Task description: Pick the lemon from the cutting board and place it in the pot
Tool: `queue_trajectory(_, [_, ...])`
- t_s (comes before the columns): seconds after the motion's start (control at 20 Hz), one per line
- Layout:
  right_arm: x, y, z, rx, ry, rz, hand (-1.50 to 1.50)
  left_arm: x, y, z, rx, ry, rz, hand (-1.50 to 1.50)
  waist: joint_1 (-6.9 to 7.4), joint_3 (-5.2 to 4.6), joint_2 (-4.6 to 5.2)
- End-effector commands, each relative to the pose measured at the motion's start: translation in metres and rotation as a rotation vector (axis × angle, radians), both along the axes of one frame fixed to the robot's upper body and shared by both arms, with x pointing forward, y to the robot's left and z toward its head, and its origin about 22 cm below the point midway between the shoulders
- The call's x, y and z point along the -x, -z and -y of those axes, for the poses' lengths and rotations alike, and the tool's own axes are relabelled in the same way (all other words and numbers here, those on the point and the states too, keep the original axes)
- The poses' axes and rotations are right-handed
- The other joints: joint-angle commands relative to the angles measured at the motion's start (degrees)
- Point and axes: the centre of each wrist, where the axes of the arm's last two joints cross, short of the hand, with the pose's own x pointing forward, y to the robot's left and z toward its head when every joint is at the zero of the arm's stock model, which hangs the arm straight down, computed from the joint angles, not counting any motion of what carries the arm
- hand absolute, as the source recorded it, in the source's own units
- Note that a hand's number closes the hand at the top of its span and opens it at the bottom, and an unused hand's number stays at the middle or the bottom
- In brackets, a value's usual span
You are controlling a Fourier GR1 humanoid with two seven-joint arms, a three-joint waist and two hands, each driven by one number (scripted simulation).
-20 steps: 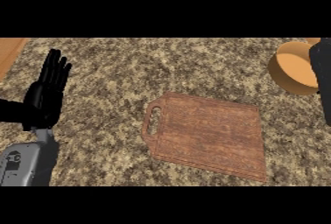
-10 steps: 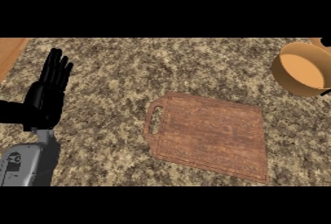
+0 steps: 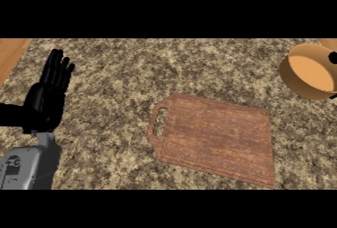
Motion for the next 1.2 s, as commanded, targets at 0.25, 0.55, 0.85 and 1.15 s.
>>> queue_trajectory(0.25, [0.005, 0.022, 0.009, -0.048, -0.161, 0.098, -1.50, -0.007, -0.010, -0.003, 0.006, 0.008, -0.001, 0.00, 0.90, 0.06, 0.37])
queue_trajectory(0.55, [-0.001, -0.004, 0.003, -0.139, -0.159, 0.396, -1.50, -0.004, 0.002, 0.011, 0.012, 0.000, -0.015, 0.00, -0.44, -0.03, -0.27])
queue_trajectory(0.85, [0.006, -0.010, 0.016, -0.242, -0.062, 0.600, -1.50, -0.013, -0.004, -0.019, -0.008, -0.022, -0.001, 0.00, -0.90, -0.05, -0.23])
queue_trajectory(1.15, [0.044, 0.003, 0.060, -0.203, -0.026, 0.730, -1.50, -0.001, -0.012, -0.014, 0.005, -0.023, -0.011, 0.00, -1.13, -0.04, -0.50])
